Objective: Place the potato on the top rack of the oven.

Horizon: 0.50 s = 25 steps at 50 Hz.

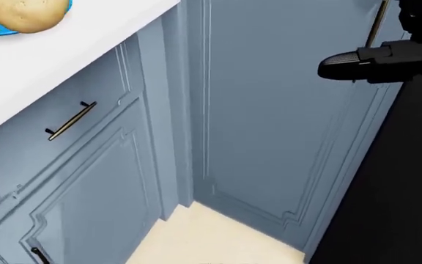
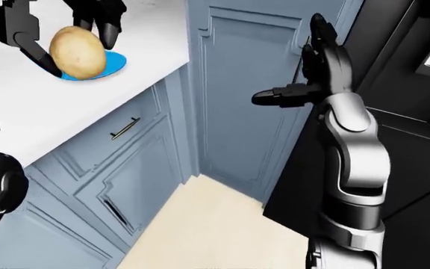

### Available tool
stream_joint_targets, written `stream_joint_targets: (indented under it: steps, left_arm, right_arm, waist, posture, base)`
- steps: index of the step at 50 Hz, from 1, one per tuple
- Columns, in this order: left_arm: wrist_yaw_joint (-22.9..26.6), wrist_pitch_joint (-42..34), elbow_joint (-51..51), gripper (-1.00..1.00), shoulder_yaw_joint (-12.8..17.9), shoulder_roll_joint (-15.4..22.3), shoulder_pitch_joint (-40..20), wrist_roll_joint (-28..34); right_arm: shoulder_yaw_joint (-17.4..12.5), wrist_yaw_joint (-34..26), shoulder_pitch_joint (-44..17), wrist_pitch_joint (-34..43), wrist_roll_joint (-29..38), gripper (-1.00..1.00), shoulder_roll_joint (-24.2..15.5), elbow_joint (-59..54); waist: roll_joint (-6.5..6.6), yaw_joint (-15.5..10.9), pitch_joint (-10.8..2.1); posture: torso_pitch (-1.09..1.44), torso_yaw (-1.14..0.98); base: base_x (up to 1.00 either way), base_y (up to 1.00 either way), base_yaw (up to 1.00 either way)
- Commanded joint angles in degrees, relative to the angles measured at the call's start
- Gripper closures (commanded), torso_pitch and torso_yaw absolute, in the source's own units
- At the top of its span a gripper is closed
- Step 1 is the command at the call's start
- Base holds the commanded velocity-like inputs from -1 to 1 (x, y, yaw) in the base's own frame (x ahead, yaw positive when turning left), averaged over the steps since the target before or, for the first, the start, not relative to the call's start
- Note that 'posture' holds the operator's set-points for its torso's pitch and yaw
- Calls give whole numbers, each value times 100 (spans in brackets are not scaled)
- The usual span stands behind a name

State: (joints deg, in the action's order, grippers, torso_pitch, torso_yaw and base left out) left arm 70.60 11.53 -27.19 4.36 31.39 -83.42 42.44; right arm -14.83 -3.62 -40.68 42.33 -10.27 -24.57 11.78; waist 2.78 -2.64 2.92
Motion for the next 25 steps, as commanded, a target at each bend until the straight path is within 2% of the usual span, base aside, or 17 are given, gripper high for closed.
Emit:
stream_joint_targets:
  steps: [1, 2, 3, 4, 6, 7, 8, 9, 13, 14, 15, 16, 17, 19, 20, 23, 25]
  left_arm:
    - [-100, 19, 127, 95, 88, 64, -224, -25]
    - [-104, 30, 104, 95, 85, 69, -239, -21]
    - [-123, 46, 85, 95, 84, 66, -234, -18]
    - [-117, 36, 99, 95, 86, 58, -228, -20]
    - [-126, 38, 84, 95, 83, 51, -235, -13]
    - [-110, 29, 86, 95, 82, 50, -257, -16]
    - [-111, 38, 80, 95, 80, 53, -257, -11]
    - [-108, 35, 81, 96, 82, 53, -256, -10]
    - [-102, 33, 94, 95, 94, 64, -234, -14]
    - [-97, 28, 103, 95, 93, 63, -239, -15]
    - [-89, 20, 98, 95, 91, 62, -255, -16]
    - [-96, 23, 71, 95, 88, 65, -278, -13]
    - [-91, 25, 78, 95, 89, 68, -283, -15]
    - [-92, 18, 96, 95, 97, 73, -261, -17]
    - [-89, 10, 109, 96, 100, 73, -251, -21]
    - [-99, 20, 86, 96, 97, 80, -270, -27]
    - [-113, 39, 53, 95, 93, 84, -283, -27]
  right_arm:
    - [-47, 8, -134, -184, 2, -100, -53, 152]
    - [-48, 12, -135, -158, -2, -100, -53, 173]
    - [-45, 10, -128, -185, 2, -100, -48, 158]
    - [-45, 9, -126, -198, 1, -100, -43, 151]
    - [-51, 6, -123, -188, -10, -100, -40, 175]
    - [-46, 3, -120, -210, -6, -100, -39, 158]
    - [-66, 10, -124, -192, -31, -100, -26, 159]
    - [-68, 8, -124, -213, -41, -100, -23, 141]
    - [-45, 42, -120, -265, -8, -100, -31, 99]
    - [-34, 45, -123, -282, 6, -100, -34, 84]
    - [-27, 49, -126, -294, 23, -100, -39, 70]
    - [-5, 43, -111, -323, 64, -100, -56, 68]
    - [-1, 51, -118, -343, 97, -100, -60, 37]
    - [-14, 50, -125, -367, 110, -100, -48, 26]
    - [-117, -7, -130, -357, -58, -100, 12, 93]
    - [-132, 14, -119, -303, -165, -100, 19, 163]
    - [-104, 42, -104, -242, -182, -100, -13, 184]
  waist:
    - [246, 5, -370]
    - [95, -25, -226]
    - [190, -59, -303]
    - [180, -71, -343]
    - [115, -35, -367]
    - [2, -16, -413]
    - [-163, -42, -150]
    - [-235, -27, 5]
    - [-561, -16, 176]
    - [-683, -33, 196]
    - [-884, -46, 218]
    - [-1221, -80, 153]
    - [-995, 22, 336]
    - [-1014, 10, 52]
    - [-1010, 26, -23]
    - [-876, 100, -77]
    - [-626, 203, -127]
  posture:
    - [0, 0]
    - [0, 0]
    - [0, 0]
    - [0, 0]
    - [0, 0]
    - [0, 0]
    - [0, 0]
    - [0, 0]
    - [0, 0]
    - [0, 0]
    - [0, 0]
    - [0, 0]
    - [0, 0]
    - [0, 0]
    - [0, 0]
    - [0, 0]
    - [0, 0]
  base:
    - [-100, 0, 0]
    - [-100, 0, 0]
    - [-100, 0, 0]
    - [-100, 0, 0]
    - [-96, 0, 0]
    - [-19, 0, 0]
    - [-5, 0, 0]
    - [0, 0, 0]
    - [0, 0, 0]
    - [0, 0, 0]
    - [0, 0, 0]
    - [0, 0, 0]
    - [0, 0, 0]
    - [0, 0, 0]
    - [0, 0, 0]
    - [0, 0, 0]
    - [0, 0, -14]
